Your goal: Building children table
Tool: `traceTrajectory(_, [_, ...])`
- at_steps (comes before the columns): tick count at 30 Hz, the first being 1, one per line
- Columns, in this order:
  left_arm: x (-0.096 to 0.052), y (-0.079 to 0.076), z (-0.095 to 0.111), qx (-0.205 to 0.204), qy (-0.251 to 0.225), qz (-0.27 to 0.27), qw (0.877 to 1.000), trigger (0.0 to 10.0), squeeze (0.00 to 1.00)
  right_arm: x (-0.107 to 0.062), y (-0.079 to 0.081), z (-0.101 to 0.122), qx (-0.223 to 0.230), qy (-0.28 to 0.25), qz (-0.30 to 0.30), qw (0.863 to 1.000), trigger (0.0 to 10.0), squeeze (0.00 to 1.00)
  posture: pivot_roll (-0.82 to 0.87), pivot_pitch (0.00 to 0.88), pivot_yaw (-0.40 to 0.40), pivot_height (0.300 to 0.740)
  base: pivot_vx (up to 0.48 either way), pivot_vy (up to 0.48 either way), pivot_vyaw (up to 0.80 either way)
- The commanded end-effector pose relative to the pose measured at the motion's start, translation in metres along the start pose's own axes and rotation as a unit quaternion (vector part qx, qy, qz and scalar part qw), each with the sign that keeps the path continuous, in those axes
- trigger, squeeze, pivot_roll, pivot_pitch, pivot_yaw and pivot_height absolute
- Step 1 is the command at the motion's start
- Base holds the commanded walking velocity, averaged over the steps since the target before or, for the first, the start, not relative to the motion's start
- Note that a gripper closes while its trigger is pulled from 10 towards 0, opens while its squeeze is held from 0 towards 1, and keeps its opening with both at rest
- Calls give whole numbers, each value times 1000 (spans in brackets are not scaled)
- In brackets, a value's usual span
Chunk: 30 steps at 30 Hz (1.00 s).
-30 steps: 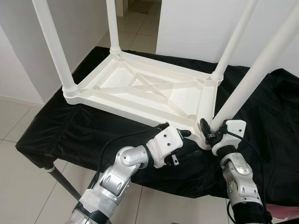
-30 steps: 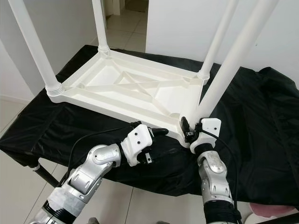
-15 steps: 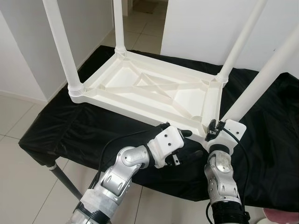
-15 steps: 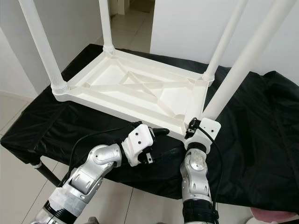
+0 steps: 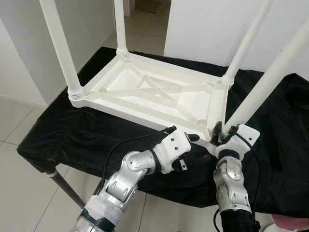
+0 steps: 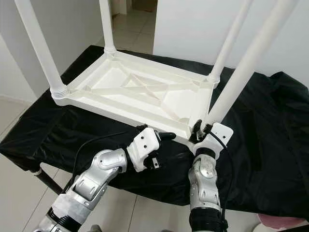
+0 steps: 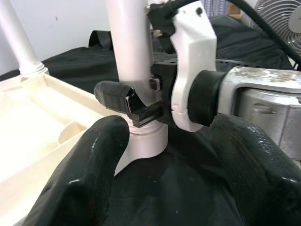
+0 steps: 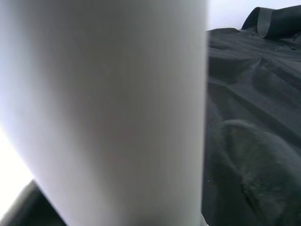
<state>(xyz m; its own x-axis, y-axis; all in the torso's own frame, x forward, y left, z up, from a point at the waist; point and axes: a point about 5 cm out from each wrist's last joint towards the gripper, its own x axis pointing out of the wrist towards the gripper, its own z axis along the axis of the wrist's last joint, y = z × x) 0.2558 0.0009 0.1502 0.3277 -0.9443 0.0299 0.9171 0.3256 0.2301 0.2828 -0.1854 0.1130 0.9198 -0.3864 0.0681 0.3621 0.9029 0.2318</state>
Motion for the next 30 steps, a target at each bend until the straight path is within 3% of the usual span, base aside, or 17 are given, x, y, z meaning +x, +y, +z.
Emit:
traceTrajectory(1, [1,4,-1,-6,3,28,1000,10000,0,-7,0,-6,17,11,10,1000,10000,1000,-65,0,-58,740,0,0,0])
traceTrajectory(3, [0,5,-1,-3,4,31,1000,10000,0,-6,0,-3,13,4,31,999,10000,1000,-64,0,-59,740,0,0,0])
traceTrajectory(4, [0,5,-2,-1,5,33,999,10000,0,-7,-1,-1,7,-2,49,999,10000,482,-63,0,-59,740,0,0,0])
traceTrajectory(5, [-1,5,-2,1,6,34,999,10000,0,-7,-2,0,-1,-7,65,998,10000,220,-63,0,-60,740,0,0,0])
traceTrajectory(6, [-1,5,-2,1,6,34,999,10000,0,-7,-2,0,-1,-7,65,998,10000,220,-63,0,-60,740,0,0,0])
traceTrajectory(7, [-1,5,-2,1,7,35,999,10000,0,-7,-2,2,-4,-14,86,996,10000,0,-62,0,-61,740,0,0,0])
traceTrajectory(18, [-1,2,-1,3,7,31,1000,10000,0,-1,-15,12,-38,-29,199,979,10000,0,-67,0,-60,740,0,0,0])
traceTrajectory(21, [-1,3,-1,7,7,30,999,10000,0,4,-18,14,-59,-26,246,967,10000,0,-66,0,-59,740,0,0,0])
traceTrajectory(23, [-1,4,-1,9,7,30,999,10000,0,9,-22,17,-82,-14,311,947,10000,0,-66,0,-59,740,0,0,0])
traceTrajectory(28, [-1,4,-1,10,7,30,999,10000,0,12,-25,17,-103,1,360,927,10000,0,-65,0,-59,740,0,0,0])
traceTrajectory(29, [-1,4,-1,10,7,30,999,10000,0,14,-27,16,-117,7,371,921,8314,0,-66,0,-56,740,0,0,0])
traceTrajectory(30, [0,4,-1,10,7,30,999,10000,0,15,-28,16,-127,10,378,917,8314,0,-66,0,-56,740,0,0,0])
